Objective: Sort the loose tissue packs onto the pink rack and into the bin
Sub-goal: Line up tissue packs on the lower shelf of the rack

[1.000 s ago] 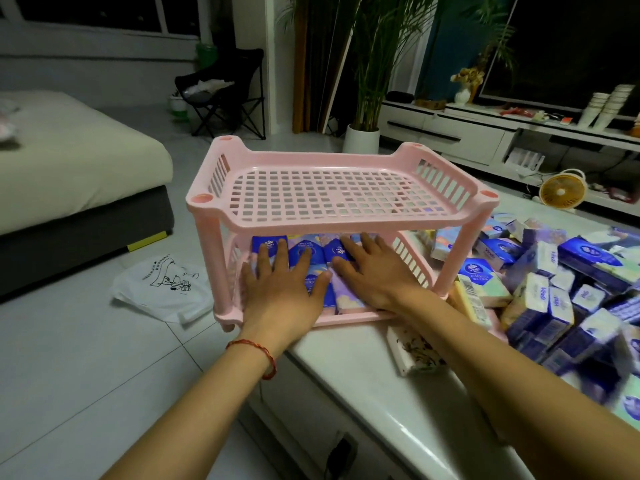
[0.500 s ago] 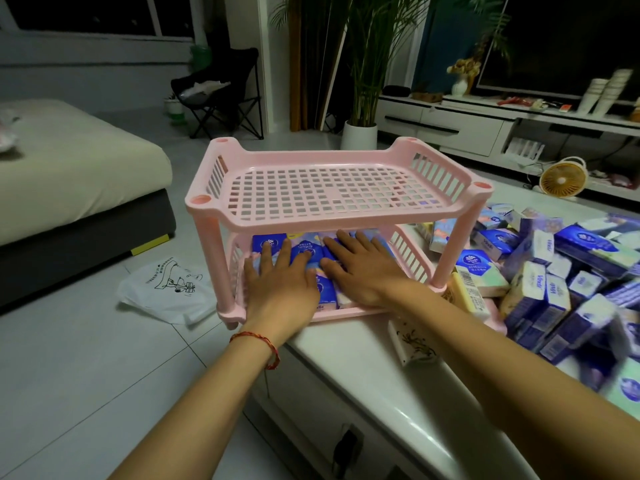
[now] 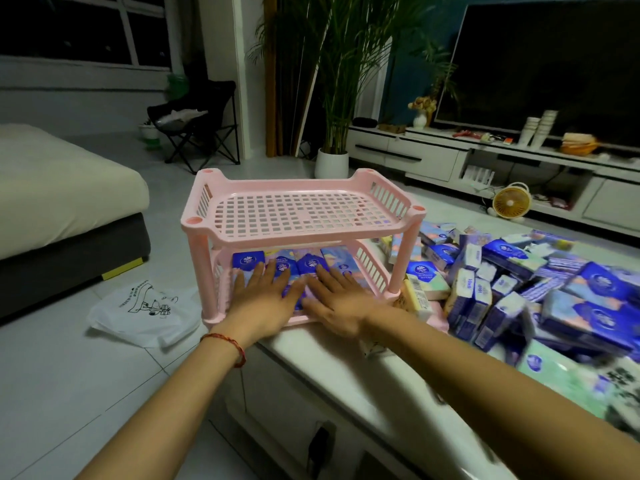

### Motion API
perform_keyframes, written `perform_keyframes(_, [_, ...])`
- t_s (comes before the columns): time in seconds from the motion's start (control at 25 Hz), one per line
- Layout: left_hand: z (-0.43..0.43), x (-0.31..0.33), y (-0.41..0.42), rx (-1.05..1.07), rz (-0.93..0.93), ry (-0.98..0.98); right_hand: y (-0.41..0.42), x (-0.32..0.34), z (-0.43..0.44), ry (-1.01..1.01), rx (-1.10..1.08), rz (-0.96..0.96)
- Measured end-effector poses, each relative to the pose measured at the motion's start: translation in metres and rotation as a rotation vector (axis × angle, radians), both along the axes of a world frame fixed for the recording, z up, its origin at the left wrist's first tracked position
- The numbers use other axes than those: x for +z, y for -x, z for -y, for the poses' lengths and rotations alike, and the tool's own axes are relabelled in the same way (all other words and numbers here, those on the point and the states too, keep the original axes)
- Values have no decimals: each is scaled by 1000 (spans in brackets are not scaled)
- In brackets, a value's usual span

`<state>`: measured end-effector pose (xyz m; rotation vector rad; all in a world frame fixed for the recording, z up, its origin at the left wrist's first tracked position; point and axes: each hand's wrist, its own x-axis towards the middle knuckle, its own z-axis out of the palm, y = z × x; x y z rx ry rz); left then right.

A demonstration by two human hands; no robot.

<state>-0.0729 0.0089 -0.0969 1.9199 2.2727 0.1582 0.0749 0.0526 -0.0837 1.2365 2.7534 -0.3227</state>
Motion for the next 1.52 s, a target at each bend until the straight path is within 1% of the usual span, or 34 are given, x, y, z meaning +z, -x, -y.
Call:
perform_keyframes(0.08, [11, 2, -14, -46, -16, -10, -18, 11, 24, 36, 49, 55])
perform_keyframes(0.12, [21, 2, -26, -61, 22, -28, -26, 17, 34, 52, 72, 79])
perform_keyframes(0.2, [44, 4, -53, -88, 212, -62, -41, 26, 47, 87, 112, 79])
perform_keyframes(0.24, [55, 5, -66, -114, 317, -94, -49, 31, 53, 109, 124, 49])
perform_keyframes(0.28, [64, 6, -77, -146, 385, -146, -57, 36, 56, 122, 122, 1])
perform_keyframes(0.32, [71, 9, -87, -179, 415, -212, -67, 43, 57, 115, 101, -49])
perform_keyframes(0.44, [78, 13, -102, -328, 399, -355, -103, 71, 54, 60, -67, -161])
perform_keyframes(0.52, [75, 12, -110, -421, 355, -375, -126, 81, 51, 46, -143, -241])
perform_keyframes(0.56, [73, 12, -115, -450, 343, -376, -136, 82, 51, 37, -166, -248])
perform_keyframes(0.6, [72, 12, -120, -475, 339, -378, -144, 81, 52, 44, -175, -209])
perform_keyframes(0.64, [72, 11, -126, -500, 335, -383, -150, 80, 54, 81, -171, -122])
perform_keyframes(0.76, [76, 9, -148, -595, 295, -395, -162, 83, 65, 278, -206, 236])
perform_keyframes(0.8, [77, 8, -153, -624, 274, -398, -164, 85, 69, 307, -219, 372])
perform_keyframes(0.88, [78, 4, -162, -668, 253, -412, -169, 80, 77, 256, -153, 579])
perform_keyframes(0.92, [77, 4, -165, -680, 247, -407, -171, 75, 79, 194, -104, 615])
perform_keyframes(1.0, [76, 3, -168, -674, 247, -386, -172, 64, 83, 73, -41, 603])
perform_keyframes(1.04, [74, 3, -168, -664, 258, -364, -173, 61, 85, 45, -41, 583])
perform_keyframes(1.16, [73, 2, -168, -641, 319, -309, -173, 59, 89, 49, -60, 491])
perform_keyframes(1.2, [73, 2, -167, -630, 383, -288, -174, 61, 90, 65, -66, 432])
perform_keyframes(1.24, [74, 4, -167, -610, 487, -281, -174, 65, 92, 103, -88, 336])
perform_keyframes(1.32, [78, 11, -170, -522, 734, -317, -174, 78, 93, 197, -170, 74])
perform_keyframes(1.36, [80, 15, -172, -452, 898, -318, -172, 85, 94, 191, -202, -48])
perform_keyframes(1.4, [81, 19, -173, -365, 1117, -270, -169, 90, 95, 138, -218, -158])
perform_keyframes(1.44, [83, 23, -175, -276, 1375, -188, -166, 91, 95, 60, -220, -257])
perform_keyframes(1.48, [85, 26, -177, -194, 1603, -100, -161, 89, 97, -16, -206, -330])
perform_keyframes(1.52, [86, 30, -177, -114, 1745, -37, -154, 85, 97, -70, -176, -368])
